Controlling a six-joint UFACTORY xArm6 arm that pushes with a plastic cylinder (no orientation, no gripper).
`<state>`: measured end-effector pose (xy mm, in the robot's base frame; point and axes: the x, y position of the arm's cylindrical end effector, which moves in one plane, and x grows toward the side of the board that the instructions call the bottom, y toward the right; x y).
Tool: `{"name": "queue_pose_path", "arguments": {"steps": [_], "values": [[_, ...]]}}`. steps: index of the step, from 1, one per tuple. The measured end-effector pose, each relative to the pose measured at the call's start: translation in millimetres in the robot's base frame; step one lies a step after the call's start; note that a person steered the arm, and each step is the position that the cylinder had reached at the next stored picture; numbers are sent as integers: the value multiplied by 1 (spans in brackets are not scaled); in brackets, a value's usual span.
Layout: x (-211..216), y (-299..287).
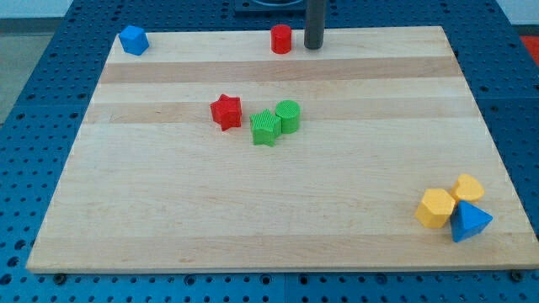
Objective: Push the red circle slightly to left
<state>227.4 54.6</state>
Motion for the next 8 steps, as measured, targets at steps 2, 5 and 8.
{"name": "queue_pose_path", "arguments": {"steps": [2, 5, 8], "values": [[0, -41], [50, -37], [84, -48]]}}
